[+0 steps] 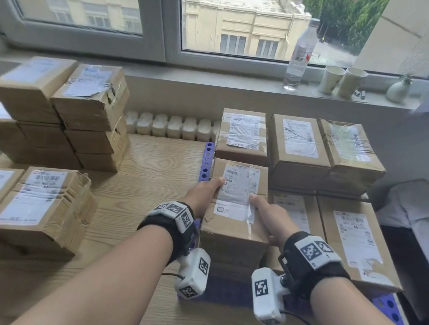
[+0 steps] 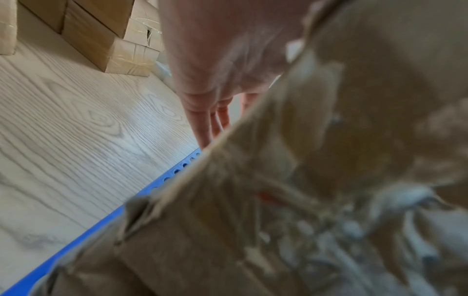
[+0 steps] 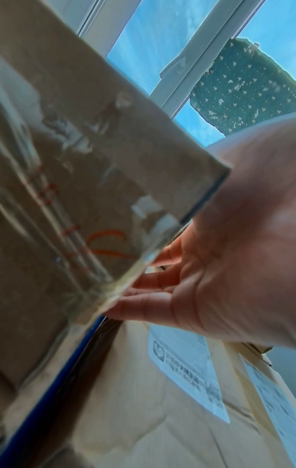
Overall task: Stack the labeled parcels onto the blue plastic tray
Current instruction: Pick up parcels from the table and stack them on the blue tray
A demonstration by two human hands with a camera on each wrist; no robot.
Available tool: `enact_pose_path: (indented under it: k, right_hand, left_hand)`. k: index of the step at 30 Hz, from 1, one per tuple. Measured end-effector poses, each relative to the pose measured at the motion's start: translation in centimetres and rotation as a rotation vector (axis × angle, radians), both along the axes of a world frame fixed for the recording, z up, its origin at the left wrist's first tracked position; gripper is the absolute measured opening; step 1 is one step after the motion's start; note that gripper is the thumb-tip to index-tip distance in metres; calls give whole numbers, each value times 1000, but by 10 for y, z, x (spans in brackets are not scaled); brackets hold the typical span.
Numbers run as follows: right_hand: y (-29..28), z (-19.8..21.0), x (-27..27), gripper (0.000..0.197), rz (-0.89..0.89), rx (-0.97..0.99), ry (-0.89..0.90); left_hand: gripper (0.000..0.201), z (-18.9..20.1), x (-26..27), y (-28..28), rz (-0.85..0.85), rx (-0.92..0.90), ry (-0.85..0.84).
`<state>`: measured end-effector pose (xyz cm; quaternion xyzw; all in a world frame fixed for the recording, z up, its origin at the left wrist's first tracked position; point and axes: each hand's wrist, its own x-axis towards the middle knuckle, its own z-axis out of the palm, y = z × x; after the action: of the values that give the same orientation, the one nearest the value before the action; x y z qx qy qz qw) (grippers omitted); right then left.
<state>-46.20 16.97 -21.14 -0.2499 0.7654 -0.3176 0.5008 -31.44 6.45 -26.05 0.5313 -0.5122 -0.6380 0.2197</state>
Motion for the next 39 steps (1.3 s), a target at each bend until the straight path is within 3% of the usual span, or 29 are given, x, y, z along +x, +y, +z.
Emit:
enact_pose_path:
  k: [5,9,12,18,22,25,28,33,36,39]
  right_hand:
    - [-1,2,-1,64,8,-14,-5]
    - [-2,1,-3,67,14,-28,11]
    - [-4,-3,-5,91,13,-43,18]
    - [-7,-16,-9,108,42,-44,113]
    - [-5,-8,-5,80,66,-46,157]
    - [-2,-2,-3,80,87,-10,211]
    - [3,10,0,79,183,13,420]
    - [7,27,6,58,415,-172,1010]
    - [3,32,20,44,544,-177,1160]
    - [0,41,31,42,637,-134,1241]
  left_hand:
    - [82,18,1,9,-15,-41,-89]
    - [47,28,1,13,-34,-46,-102]
    - [40,28,1,12,-39,-37,-126]
    - [71,30,2,17,-63,-49,-164]
    - [89,34,6,21,-113,-93,-234]
    - [77,41,8,24,-141,-138,-316]
    - [72,44,11,28,-182,-218,-425]
    - [61,58,27,44,-189,-405,-652]
    - [55,70,38,51,-229,-499,-725]
    - [54,82,51,53,-254,-546,-788]
